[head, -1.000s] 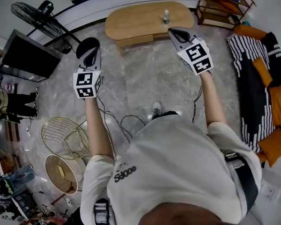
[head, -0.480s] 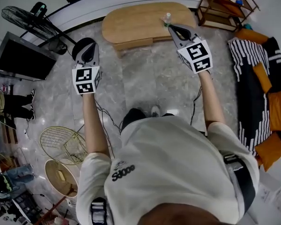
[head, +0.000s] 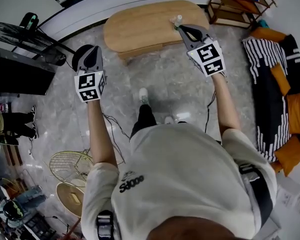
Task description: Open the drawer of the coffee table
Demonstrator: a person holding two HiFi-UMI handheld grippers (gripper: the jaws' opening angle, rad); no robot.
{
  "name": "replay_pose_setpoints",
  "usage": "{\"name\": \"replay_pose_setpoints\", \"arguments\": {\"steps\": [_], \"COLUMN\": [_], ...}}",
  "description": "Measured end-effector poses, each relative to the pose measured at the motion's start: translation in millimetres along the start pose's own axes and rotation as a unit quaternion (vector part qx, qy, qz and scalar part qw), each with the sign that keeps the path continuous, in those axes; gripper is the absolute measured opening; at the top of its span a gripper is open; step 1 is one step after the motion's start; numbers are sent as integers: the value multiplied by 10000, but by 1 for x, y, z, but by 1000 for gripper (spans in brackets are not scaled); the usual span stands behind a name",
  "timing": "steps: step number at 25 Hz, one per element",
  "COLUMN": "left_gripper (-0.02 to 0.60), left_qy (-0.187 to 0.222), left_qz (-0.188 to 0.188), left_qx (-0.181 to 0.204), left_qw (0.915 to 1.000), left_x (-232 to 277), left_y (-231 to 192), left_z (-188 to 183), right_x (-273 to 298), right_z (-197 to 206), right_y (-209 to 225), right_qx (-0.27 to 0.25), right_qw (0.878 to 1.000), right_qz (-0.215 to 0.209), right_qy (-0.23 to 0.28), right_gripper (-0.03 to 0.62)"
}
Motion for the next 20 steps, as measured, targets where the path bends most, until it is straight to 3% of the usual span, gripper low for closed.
{"name": "replay_pose_setpoints", "arguments": {"steps": [4,11,14,20], "left_gripper": [14,15,15,15], "left_qy": [3,-123,-125,-223], "left_qz": [148,615,855,955], "left_qx": [-59,164,65,-140], "left_qw": [9999,9979,9962,9951], "left_x": [61,181,220,282], "left_y": [-40,-92,-110,-111], "left_z": [1,18,38,91], "right_x": [53,157,194,224], "right_z": [-8,-2,12,56], "right_y": [23,70,80,89], "right_qx": [83,369,366,391], "right_qw": [9995,9973,9963,9944], "right_qz": [277,609,663,742], "right_qy": [-92,-193,-417,-636], "right_gripper": [5,5,5,5]}}
Point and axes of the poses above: the fingertips, and each gripper's own axes: x forward along the fingers, y to its right, z out of its underside, the point moved 7 cm from there along -x, backward along the fingers, and after that the axes turned 3 degrees about -z, right-handed, at the moved point
